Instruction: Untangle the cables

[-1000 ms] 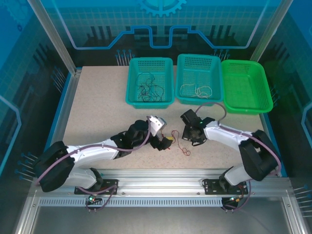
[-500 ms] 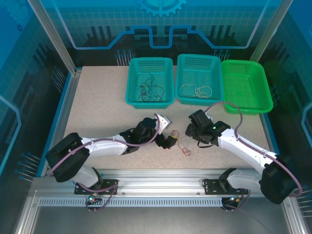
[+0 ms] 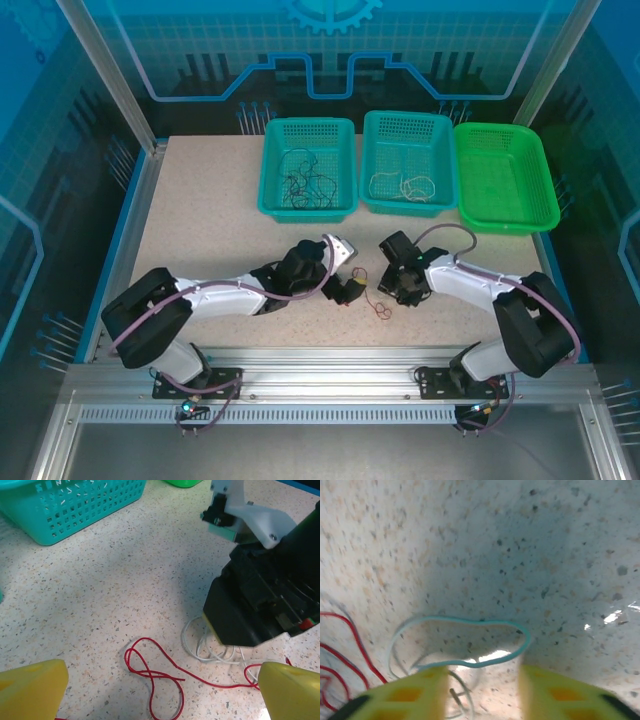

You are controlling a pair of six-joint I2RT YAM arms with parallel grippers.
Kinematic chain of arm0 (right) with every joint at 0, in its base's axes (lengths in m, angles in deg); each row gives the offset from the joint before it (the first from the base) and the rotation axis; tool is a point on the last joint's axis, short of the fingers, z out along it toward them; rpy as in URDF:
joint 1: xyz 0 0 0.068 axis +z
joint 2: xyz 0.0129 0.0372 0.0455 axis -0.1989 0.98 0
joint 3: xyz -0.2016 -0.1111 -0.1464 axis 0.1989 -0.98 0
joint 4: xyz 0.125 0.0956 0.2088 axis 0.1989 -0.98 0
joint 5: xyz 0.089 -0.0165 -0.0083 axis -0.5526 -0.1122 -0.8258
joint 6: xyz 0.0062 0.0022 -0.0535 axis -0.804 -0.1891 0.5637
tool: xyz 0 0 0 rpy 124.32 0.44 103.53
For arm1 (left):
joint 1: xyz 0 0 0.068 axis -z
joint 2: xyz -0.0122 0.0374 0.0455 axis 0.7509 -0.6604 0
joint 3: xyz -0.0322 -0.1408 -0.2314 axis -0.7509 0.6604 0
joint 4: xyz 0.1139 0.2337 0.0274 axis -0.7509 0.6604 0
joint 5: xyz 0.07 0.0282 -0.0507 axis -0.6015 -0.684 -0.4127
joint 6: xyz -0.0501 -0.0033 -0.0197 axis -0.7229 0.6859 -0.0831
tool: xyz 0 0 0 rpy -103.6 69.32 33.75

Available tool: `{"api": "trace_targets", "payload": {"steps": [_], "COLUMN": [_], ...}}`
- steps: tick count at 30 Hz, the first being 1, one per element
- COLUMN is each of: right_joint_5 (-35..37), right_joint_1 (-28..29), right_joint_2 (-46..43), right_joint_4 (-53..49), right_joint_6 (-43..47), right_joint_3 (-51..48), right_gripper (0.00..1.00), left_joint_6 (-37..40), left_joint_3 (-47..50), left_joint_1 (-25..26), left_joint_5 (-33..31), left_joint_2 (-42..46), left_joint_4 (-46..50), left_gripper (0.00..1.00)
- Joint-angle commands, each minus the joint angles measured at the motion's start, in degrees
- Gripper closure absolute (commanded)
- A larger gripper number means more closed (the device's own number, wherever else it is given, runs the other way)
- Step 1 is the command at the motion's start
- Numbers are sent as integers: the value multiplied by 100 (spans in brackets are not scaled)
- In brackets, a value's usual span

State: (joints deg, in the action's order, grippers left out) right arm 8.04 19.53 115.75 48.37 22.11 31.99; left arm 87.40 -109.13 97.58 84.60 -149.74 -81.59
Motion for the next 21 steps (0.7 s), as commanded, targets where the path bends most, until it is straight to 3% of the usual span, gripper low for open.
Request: {"api": "trace_targets", "payload": {"steps": [1,3,11,16,21], "right_joint_5": [39,100,304,137,86], "right_joint_1": [-147,-179,-200,-200,-199], "right_joint_2": [-208,-545,-1787,-1922,-2019], "right_joint_4": [279,423,404,351,348], "right_joint_6": [35,183,1003,1032,990], "right_joint_3": [-218,-392,-603,-580,-584], "right_gripper": [86,100,100,100,100], "left_joint_6": [236,199,-231,-392,-745], "left_joint_3": [-153,-227,-631,-935,-1147], "left_joint_1": [-4,-19,-43,-72,-218], "left_joint_5": [127,51,256,207,155], "left_joint_2": [-186,-284,-805,-1147,-1426], "left_joint_4": [-175,-104,19,163,426], "left_gripper": [1,1,4,6,23]}}
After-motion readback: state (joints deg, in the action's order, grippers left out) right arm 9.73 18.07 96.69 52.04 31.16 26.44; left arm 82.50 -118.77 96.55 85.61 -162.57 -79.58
